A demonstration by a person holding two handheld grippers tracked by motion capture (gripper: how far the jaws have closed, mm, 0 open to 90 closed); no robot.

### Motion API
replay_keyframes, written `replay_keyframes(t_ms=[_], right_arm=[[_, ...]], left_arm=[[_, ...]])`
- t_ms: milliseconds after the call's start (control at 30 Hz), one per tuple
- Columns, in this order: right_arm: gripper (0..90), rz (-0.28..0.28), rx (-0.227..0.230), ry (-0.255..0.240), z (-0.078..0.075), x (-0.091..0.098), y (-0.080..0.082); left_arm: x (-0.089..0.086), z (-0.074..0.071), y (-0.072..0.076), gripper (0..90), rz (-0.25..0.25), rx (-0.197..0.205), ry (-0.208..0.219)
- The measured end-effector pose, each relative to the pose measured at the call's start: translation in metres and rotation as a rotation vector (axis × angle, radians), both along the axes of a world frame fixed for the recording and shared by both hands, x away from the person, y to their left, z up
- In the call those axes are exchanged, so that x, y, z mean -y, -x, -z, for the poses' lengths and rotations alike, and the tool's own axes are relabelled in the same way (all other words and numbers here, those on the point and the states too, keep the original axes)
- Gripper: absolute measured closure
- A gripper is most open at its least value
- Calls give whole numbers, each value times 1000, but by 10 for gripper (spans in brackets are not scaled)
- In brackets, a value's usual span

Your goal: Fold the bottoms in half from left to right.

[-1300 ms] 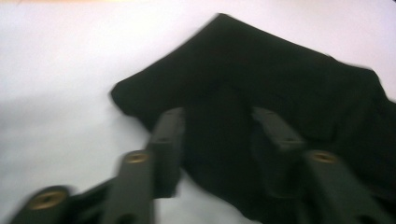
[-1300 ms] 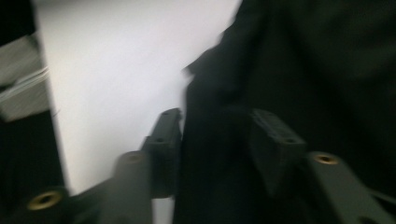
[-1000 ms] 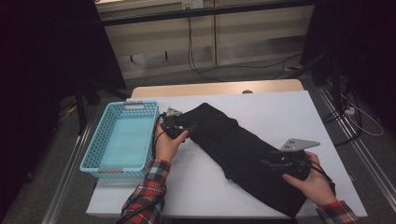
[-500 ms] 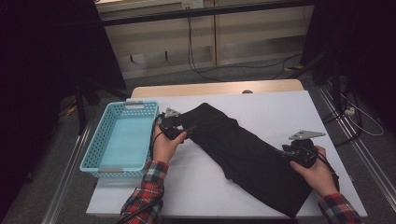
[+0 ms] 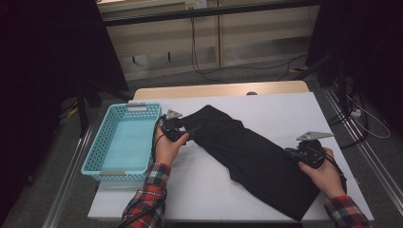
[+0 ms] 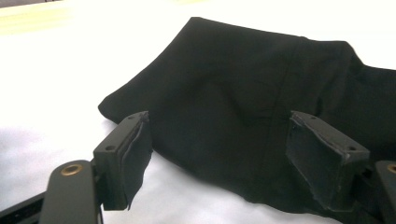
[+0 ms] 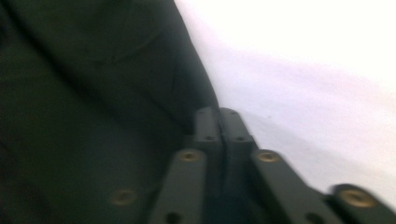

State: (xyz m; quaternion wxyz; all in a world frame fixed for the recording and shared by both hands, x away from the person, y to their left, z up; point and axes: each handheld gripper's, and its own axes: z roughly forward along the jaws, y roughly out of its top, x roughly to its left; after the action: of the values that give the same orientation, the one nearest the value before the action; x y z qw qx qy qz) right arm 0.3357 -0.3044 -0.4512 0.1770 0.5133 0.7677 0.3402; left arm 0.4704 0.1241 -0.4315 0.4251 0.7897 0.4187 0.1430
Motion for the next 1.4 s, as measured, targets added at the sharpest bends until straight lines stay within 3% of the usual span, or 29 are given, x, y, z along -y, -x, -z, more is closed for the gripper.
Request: replay_keyframes(t_ms=[133, 233, 333, 500, 733, 833, 1033, 1167, 1400], right_arm=[[590, -5, 20, -20, -3, -5, 3], [554, -5, 22, -30, -4, -5, 4], [447, -3, 40, -39, -8, -6, 7], [342, -11, 64, -58, -12, -10, 11], [297, -35, 80, -71, -16, -15, 14], [271, -38, 87, -75, -17, -17, 15], [216, -29, 90, -81, -18, -15, 15], [210, -29, 93, -79, -18, -14, 16], [204, -19, 89, -80, -17, -12, 15]], left_arm=[[-2, 1, -4, 233, -18, -6, 2], [-4, 3, -10, 230, -41, -16, 2], [-4, 4, -17, 229, -63, -20, 1], [-5, 10, -30, 253, -95, -31, -32], [-6, 22, -40, 320, -144, -68, -27], [-4, 26, -42, 338, -151, -53, -57], [1, 31, -43, 389, -139, -41, -77], [0, 31, -44, 460, -136, -52, -69], [2, 28, -45, 691, -130, -111, -27]])
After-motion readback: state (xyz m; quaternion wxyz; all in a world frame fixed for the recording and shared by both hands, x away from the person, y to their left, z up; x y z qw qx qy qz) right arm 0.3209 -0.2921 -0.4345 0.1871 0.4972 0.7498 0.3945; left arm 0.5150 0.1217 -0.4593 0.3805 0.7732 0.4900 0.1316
